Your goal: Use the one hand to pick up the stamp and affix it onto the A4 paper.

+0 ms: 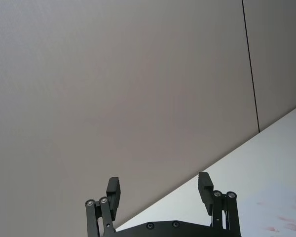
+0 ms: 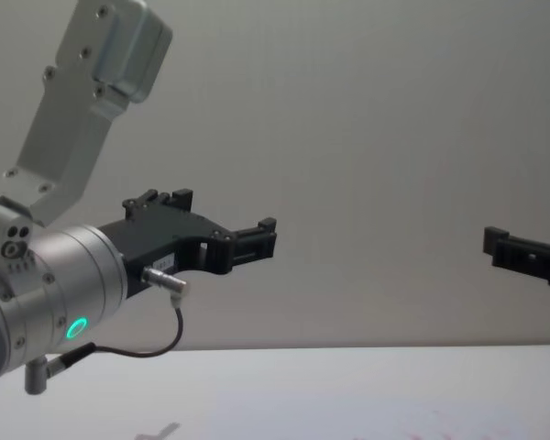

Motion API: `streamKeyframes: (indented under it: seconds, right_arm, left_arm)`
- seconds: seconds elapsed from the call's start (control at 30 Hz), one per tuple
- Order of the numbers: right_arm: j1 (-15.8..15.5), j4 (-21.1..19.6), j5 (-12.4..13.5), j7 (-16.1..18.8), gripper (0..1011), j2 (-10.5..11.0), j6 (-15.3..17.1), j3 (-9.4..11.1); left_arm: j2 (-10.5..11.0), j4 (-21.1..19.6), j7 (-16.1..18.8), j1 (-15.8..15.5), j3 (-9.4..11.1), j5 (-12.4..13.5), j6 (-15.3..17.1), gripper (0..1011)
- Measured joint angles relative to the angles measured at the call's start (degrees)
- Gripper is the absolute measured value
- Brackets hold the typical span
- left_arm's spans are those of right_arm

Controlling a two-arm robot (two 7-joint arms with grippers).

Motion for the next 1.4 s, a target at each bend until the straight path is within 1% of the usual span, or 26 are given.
streamKeyframes:
  seconds: [1.0,1.2,1.4]
  right_arm:
    - [0.0,0.1,0.0,0.1,1001,0.0,0.0,0.1]
    - [0.2,0.9,0.4,0.7,1001,0.4,-0.2,0.6]
    - [0.2,2.3,1.3,1.7,1001,1.5,-0.6,1.6]
  left_arm:
    - [0.0,0.0,0.0,0.0,0.0,0.0,0.0,1001]
    - [0.0,0.0,0.0,0.0,0.0,0.0,0.0,1001]
    - [0.0,0.0,0.0,0.0,0.0,0.0,0.0,1001]
